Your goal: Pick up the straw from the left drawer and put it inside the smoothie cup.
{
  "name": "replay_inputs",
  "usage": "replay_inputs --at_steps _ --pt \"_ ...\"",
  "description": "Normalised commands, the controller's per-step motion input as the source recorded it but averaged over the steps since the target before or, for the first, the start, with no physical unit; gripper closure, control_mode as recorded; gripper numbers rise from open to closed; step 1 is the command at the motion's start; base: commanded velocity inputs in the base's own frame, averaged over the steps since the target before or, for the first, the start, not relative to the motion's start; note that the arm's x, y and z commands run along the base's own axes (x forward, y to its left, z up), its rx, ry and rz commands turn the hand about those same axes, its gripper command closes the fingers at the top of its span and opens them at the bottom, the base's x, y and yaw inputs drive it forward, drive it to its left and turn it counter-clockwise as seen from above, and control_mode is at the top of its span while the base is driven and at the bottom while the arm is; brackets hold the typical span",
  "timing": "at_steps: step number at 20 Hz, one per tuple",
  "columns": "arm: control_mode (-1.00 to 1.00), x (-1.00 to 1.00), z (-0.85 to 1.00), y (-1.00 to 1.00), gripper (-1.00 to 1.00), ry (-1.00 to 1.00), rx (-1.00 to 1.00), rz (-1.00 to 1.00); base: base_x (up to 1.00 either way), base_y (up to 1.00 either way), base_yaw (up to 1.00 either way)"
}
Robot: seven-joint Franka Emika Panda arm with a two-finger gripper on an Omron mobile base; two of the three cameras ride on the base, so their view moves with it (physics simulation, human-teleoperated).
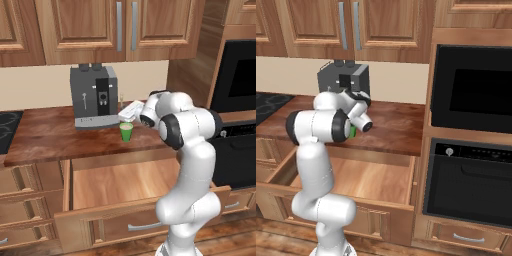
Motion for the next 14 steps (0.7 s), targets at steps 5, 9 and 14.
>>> replay_inputs --at_steps 5,9,14 --pt "-1.0 0.24 -0.22 0.0 1.0 0.02 -0.05 -0.01 0.0 0.0 0.0" --pt "-1.0 0.11 -0.3 0.0 1.0 0.0 -0.06 -0.02 0.0 0.0 0.0" --pt "-1.0 0.07 -0.25 0.0 1.0 0.0 -0.05 -0.01 0.0 0.0 0.0"
